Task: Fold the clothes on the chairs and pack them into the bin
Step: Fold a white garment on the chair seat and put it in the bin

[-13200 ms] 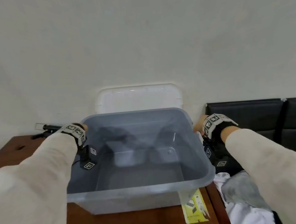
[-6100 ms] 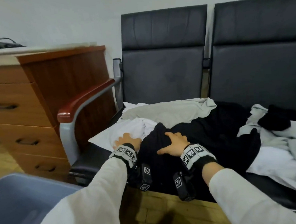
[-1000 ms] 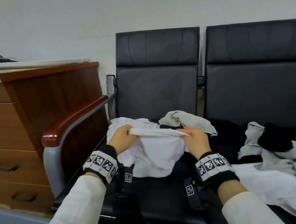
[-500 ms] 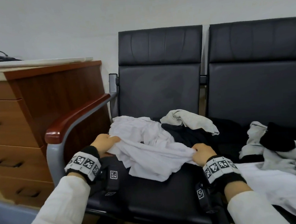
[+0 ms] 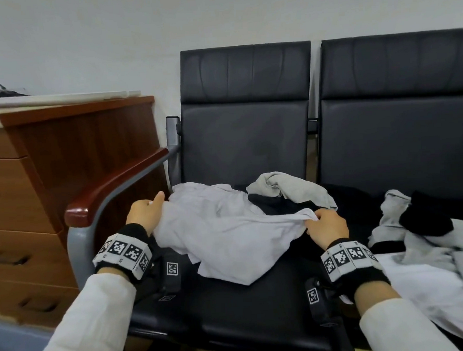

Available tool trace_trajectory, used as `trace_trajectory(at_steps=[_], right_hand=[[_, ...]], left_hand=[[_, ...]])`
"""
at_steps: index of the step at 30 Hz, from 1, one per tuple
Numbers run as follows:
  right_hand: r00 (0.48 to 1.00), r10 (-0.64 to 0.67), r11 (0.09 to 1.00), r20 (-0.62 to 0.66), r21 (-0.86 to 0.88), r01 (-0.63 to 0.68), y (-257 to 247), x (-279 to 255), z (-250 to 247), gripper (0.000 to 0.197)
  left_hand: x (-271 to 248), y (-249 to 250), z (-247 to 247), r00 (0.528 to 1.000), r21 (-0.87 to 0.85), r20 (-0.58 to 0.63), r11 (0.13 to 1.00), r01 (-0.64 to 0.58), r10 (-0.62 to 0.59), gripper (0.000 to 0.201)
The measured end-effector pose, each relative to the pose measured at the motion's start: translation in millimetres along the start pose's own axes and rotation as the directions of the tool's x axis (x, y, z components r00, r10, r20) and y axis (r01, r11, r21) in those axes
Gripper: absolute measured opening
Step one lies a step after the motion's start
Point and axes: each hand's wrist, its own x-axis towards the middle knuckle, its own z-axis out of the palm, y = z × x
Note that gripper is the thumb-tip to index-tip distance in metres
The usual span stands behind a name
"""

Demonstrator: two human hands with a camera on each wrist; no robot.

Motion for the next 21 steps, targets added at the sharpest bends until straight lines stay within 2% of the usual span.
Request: trace_trajectory(at_steps=[2, 4, 6, 7, 9, 10, 11, 12, 14, 18, 19, 21], right_hand=[[1.0, -0.003, 1.0, -0.028, 0.006, 0.004, 1, 2, -3, 0.017], [0.998, 0.019, 0.998, -0.065, 0.067, -0.015, 2, 2, -8, 0.021], [0.991, 0.095, 0.963, -0.093, 0.261, -0.067, 4, 5, -10, 0.021], [0.986, 0.153, 0.888, -0.066, 0.446, -0.108, 5, 7, -12, 0.021], [0.973, 0.216, 0.605, 0.077, 0.772, -0.195, 5, 9, -15, 0.032], [0.968, 0.201, 0.467, 0.148, 0.854, -0.228, 6, 10, -16, 0.04], [0.965, 0.181, 0.4, 0.192, 0.882, -0.251, 5, 9, -18, 0.045], [0.963, 0.159, 0.383, 0.217, 0.886, -0.262, 4, 7, -20, 0.046], [0.959, 0.149, 0.427, 0.24, 0.859, -0.282, 4, 7, -20, 0.042], [0.919, 0.13, 0.515, 0.372, 0.767, -0.383, 8, 5, -14, 0.031], [0.91, 0.129, 0.537, 0.395, 0.743, -0.399, 9, 5, -12, 0.029], [0.904, 0.153, 0.583, 0.399, 0.703, -0.409, 12, 7, -9, 0.031]], left_hand=[[2, -1, 0, 0.998, -0.132, 0.044, 0.99, 0.051, -0.046, 0.023], [0, -3, -3, 0.998, -0.149, 0.058, 0.988, 0.047, -0.038, 0.015], [1, -8, -4, 1.0, -0.135, 0.024, 0.991, -0.005, 0.008, 0.018], [2, -11, -6, 0.999, -0.141, -0.017, 0.989, -0.036, 0.034, 0.022], [5, -15, -9, 0.989, -0.124, -0.13, 0.989, -0.086, 0.069, 0.029], [6, -16, -11, 0.979, -0.115, -0.189, 0.989, -0.097, 0.074, 0.031], [10, -17, -12, 0.97, -0.13, -0.235, 0.986, -0.101, 0.068, 0.033], [10, -17, -13, 0.965, -0.164, -0.256, 0.982, -0.094, 0.05, 0.034], [12, -21, -14, 0.969, -0.172, -0.246, 0.984, -0.049, 0.005, 0.034], [15, -48, -9, 0.988, -0.017, -0.102, 0.993, 0.118, -0.119, 0.018], [20, -56, -7, 0.985, -0.005, -0.073, 0.988, 0.156, -0.156, 0.018], [27, -64, -6, 0.975, -0.007, -0.033, 0.976, 0.219, -0.219, 0.031]])
